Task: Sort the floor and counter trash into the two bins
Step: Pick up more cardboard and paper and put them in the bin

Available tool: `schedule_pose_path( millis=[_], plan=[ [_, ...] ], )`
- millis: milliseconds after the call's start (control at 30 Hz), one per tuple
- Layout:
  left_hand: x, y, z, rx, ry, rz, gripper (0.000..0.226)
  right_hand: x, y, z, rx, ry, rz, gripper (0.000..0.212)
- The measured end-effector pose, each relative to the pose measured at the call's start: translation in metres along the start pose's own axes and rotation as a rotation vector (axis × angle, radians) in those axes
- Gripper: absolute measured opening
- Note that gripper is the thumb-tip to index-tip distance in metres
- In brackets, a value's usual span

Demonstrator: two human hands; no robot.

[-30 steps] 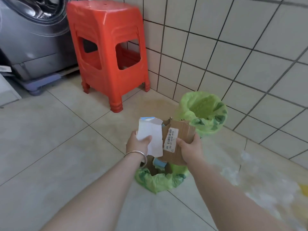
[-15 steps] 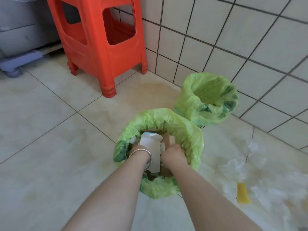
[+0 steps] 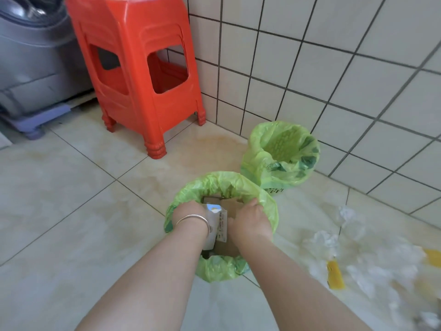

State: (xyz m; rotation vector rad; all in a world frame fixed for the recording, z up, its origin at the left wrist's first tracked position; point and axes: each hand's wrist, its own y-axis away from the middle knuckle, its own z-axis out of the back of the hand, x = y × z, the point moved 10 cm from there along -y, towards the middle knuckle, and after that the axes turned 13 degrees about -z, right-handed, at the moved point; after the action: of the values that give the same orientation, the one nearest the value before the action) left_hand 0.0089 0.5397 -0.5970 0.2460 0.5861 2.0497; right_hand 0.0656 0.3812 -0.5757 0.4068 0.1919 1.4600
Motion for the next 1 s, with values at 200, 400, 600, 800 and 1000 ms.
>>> schedule_pose_path(
  millis=[200,400,600,800,1000],
  plan=[
    [-0.054,0.078,0.068,-0.241,-0.329,-0.24,0.024,-0.03,0.055,0.057,-0.005,0.007,0.129,0.029],
    [-0.154,0.179,0.075,-0.26,-0.127,-0.539,0.031,-0.127,0.116,0.125,-0.087,-0.106,0.075,0.027],
    [-0.261,0.285,0.072,-0.259,0.073,-0.723,0.025,-0.269,0.17,0.177,-0.186,-0.265,-0.056,0.032],
    [-0.385,0.399,0.002,-0.129,0.229,-0.945,0.018,-0.437,0.219,0.185,-0.227,-0.401,-0.234,0.031],
    [-0.475,0.451,-0.085,-0.022,0.16,-1.077,0.016,-0.566,0.25,0.16,-0.222,-0.527,-0.418,0.031]
  ],
)
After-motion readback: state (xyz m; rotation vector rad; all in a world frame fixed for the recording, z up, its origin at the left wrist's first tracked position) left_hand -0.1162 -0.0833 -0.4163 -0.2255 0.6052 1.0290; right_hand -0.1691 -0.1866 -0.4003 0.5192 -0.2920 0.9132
